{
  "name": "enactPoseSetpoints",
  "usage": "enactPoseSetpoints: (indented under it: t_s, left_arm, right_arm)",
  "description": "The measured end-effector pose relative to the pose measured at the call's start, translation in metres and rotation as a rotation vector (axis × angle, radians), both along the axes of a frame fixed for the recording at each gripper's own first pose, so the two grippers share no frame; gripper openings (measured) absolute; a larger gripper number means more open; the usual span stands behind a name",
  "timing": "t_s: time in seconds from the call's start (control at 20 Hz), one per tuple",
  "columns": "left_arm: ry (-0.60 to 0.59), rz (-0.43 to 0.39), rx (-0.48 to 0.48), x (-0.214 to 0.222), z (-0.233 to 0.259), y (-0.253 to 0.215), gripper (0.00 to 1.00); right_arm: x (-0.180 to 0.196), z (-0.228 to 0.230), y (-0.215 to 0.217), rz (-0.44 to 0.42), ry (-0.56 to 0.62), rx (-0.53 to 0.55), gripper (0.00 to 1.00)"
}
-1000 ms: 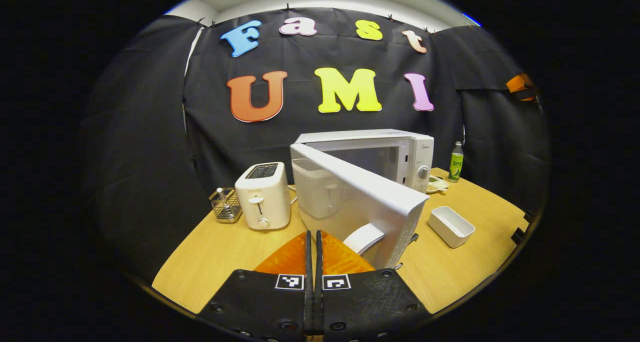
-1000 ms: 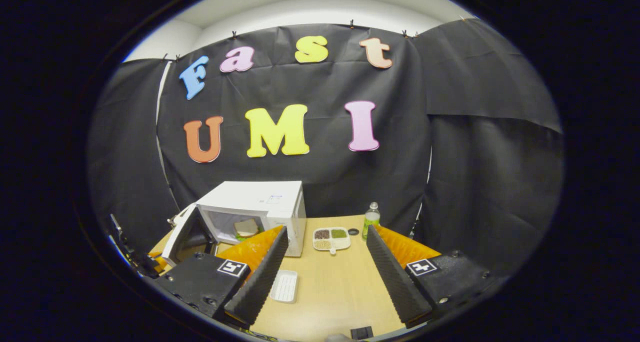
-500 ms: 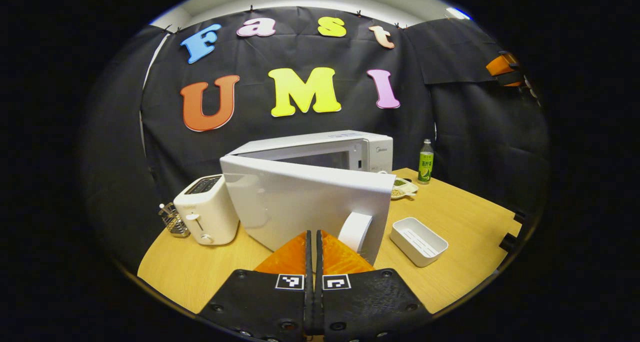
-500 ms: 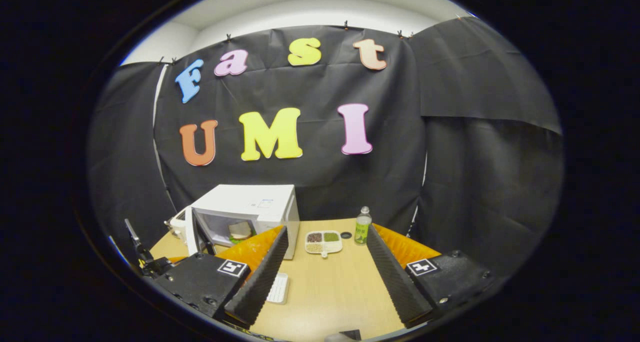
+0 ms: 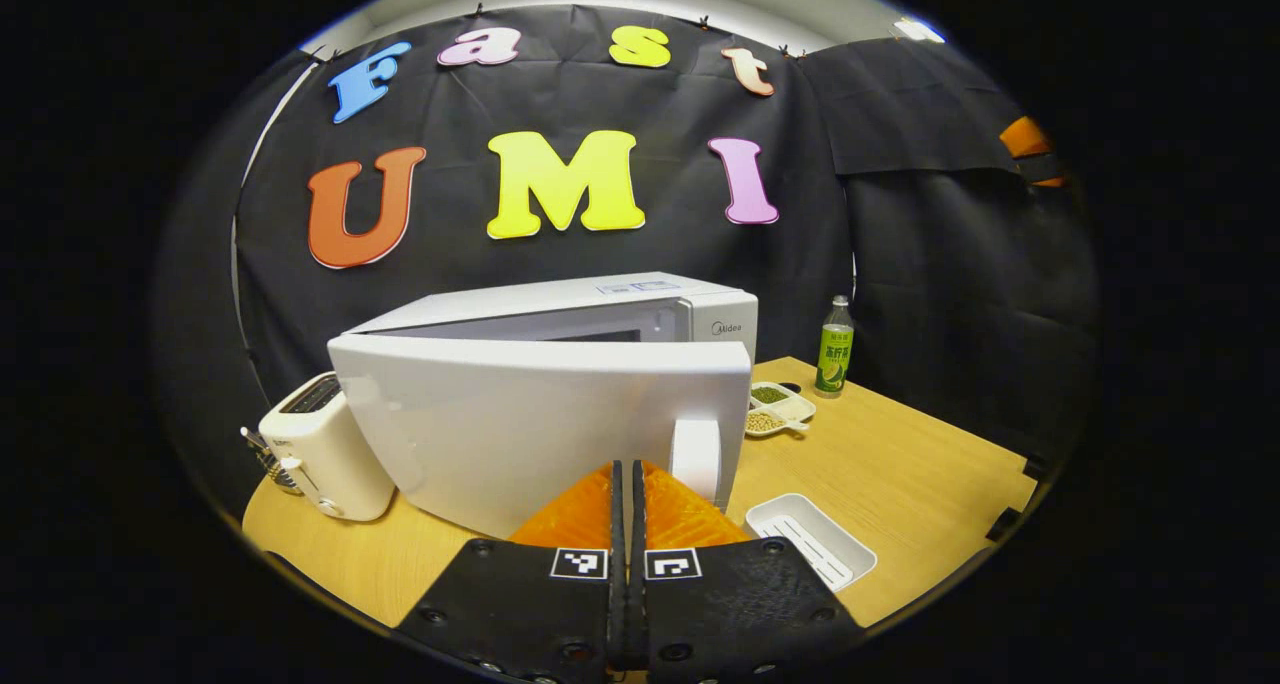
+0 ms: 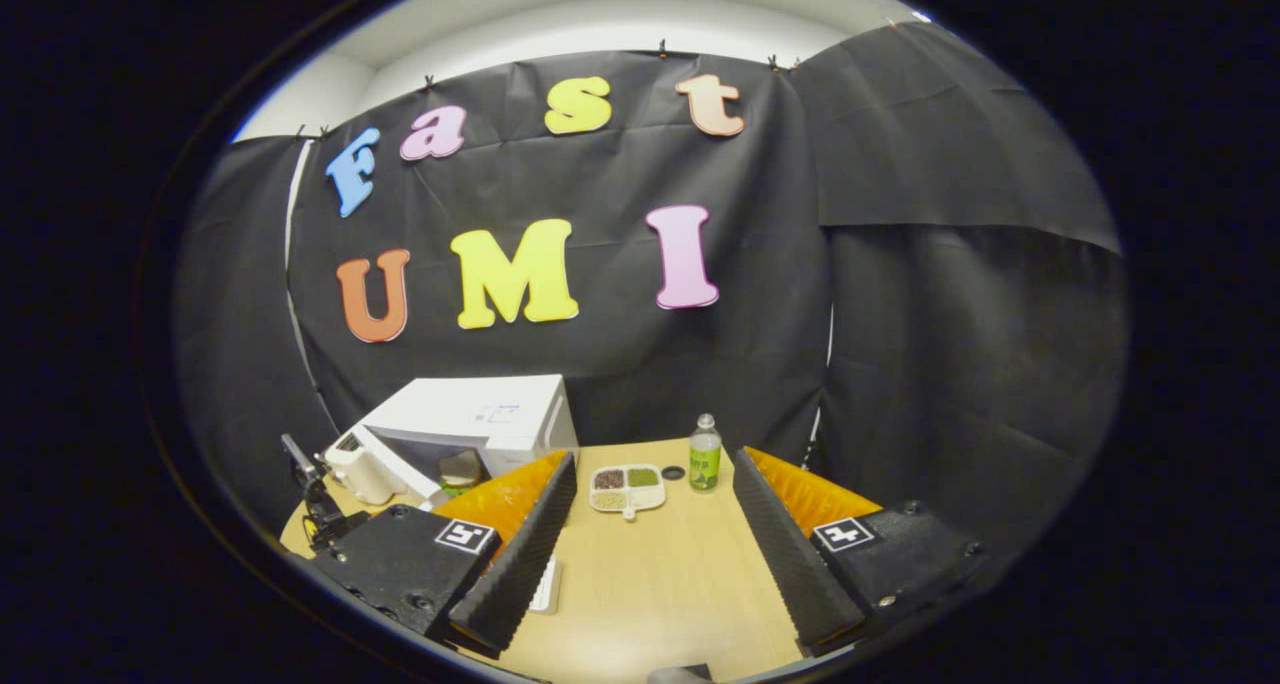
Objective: Open the microwave oven with the left hand, put the food in, and close the microwave oven.
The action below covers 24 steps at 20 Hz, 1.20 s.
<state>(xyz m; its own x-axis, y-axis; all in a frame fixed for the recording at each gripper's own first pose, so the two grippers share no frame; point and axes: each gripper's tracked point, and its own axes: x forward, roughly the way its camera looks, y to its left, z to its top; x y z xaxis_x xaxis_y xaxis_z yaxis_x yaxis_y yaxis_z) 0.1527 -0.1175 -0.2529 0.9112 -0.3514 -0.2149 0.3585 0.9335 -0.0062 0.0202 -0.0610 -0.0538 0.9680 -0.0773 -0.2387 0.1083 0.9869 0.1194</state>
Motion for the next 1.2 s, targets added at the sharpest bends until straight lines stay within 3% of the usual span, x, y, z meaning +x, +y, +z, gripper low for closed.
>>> enactPoseSetpoints:
  t_s: [0.45,0.5,0.7,1.2]
  left_arm:
    - [0.022,0.055,-0.012,0.077,-0.008,-0.020,0.00]
    - [0.023,0.057,-0.021,0.082,-0.007,-0.023,0.00]
    - [0.031,0.072,-0.027,0.104,-0.006,-0.028,0.00]
    - [0.025,0.110,-0.015,0.109,-0.008,-0.027,0.00]
  right_arm:
    - [0.001,-0.012,-0.032,-0.071,0.038,-0.005,1.00]
    - [0.001,-0.012,-0.033,-0.076,0.040,-0.006,0.92]
    - [0.004,-0.016,-0.038,-0.081,0.054,-0.001,0.92]
    - [0.025,-0.024,-0.036,-0.048,0.075,0.020,0.92]
